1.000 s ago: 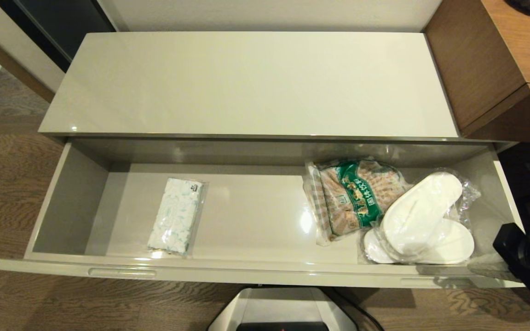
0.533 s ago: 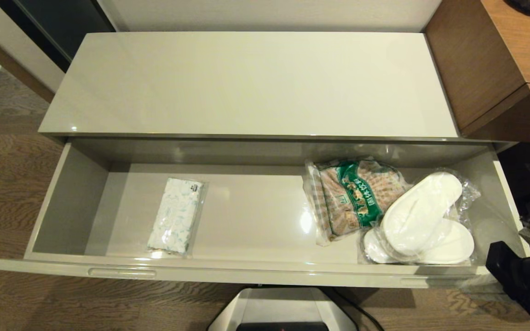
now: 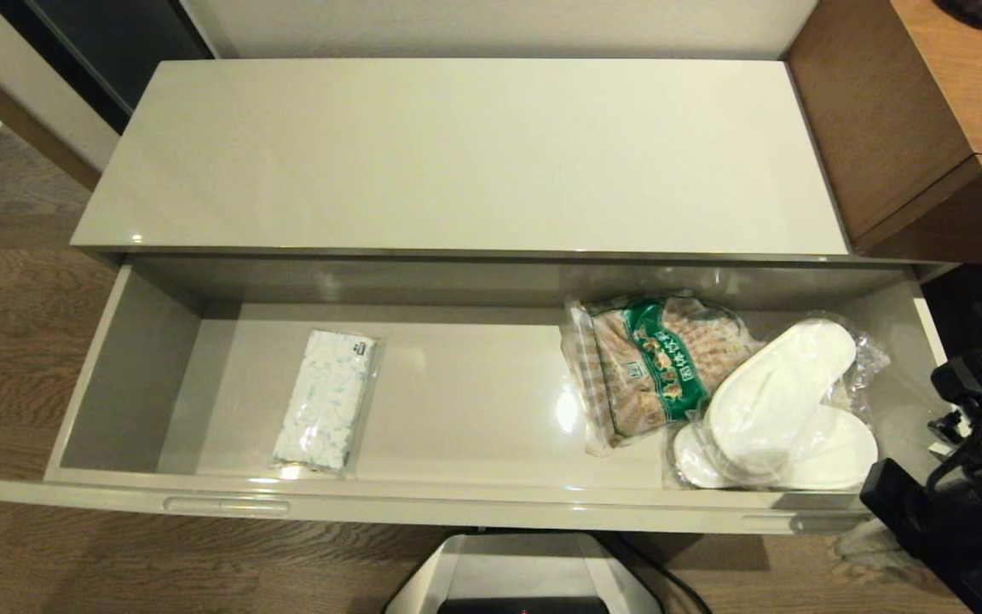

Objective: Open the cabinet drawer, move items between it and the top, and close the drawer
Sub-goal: Close the drawer

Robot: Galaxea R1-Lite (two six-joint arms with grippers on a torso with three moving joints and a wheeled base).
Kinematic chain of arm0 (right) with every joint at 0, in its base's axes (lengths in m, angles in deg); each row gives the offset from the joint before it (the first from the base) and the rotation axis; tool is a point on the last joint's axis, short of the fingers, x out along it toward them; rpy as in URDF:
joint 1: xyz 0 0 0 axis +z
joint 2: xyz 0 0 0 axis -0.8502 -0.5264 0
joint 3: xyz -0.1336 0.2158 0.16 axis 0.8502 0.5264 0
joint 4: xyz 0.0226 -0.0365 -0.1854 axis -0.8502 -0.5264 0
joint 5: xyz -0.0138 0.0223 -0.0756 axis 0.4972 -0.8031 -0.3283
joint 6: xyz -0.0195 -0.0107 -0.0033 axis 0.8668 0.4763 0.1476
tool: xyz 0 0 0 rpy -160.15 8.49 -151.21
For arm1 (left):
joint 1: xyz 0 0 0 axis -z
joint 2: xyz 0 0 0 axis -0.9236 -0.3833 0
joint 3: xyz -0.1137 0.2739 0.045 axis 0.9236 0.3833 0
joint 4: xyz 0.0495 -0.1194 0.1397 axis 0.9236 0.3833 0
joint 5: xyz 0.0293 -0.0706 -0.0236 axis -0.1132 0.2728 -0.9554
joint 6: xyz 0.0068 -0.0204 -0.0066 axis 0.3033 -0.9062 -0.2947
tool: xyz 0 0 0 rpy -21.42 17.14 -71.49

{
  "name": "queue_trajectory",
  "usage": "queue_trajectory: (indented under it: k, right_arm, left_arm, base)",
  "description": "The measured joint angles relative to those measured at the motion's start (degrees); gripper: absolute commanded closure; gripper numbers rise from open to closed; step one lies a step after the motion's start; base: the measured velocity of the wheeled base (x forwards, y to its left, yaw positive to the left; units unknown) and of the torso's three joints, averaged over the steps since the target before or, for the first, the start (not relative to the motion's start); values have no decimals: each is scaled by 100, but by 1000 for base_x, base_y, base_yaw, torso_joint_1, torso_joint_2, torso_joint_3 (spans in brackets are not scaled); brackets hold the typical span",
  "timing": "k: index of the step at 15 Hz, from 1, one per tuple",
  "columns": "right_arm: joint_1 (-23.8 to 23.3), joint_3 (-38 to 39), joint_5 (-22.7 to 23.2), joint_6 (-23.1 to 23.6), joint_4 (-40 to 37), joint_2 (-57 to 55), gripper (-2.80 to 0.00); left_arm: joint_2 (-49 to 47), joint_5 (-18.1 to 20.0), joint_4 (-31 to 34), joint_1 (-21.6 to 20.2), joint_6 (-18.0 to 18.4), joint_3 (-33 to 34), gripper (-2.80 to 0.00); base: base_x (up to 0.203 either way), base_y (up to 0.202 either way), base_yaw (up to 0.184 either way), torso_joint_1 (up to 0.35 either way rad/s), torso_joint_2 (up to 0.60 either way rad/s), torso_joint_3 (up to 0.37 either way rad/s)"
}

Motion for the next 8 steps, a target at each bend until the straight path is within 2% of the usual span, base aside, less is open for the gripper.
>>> queue_trajectory:
  k: [8]
  right_arm:
    - [-16,-488,-507,-433,579,-367,0]
  left_arm:
    - [0,0,2,0,0,0,0]
  base:
    - [0,0,0,0,0,0]
